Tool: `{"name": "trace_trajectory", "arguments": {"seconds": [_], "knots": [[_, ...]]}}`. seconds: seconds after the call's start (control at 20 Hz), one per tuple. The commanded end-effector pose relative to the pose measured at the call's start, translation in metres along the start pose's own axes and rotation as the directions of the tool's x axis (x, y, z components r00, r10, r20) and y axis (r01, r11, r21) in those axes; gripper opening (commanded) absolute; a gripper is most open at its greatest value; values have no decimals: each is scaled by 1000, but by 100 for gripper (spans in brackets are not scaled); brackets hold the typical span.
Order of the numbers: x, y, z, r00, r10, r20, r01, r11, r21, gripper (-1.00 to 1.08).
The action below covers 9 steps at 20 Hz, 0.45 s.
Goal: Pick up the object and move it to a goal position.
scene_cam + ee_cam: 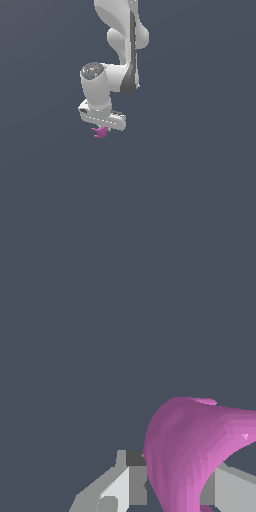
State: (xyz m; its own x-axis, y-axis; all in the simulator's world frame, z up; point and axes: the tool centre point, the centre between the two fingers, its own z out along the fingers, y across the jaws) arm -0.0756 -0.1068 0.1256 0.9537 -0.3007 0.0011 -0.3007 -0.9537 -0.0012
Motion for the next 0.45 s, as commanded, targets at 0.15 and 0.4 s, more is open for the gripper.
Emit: {"name": "trace_trajectory", "arguments": {"seconds": [0.15,0.4], "knots": [[7,21,-12,1000,-2,1,2,1000,0,-100],[9,22,-12,1000,-2,1,2,1000,-1,-100]]}}
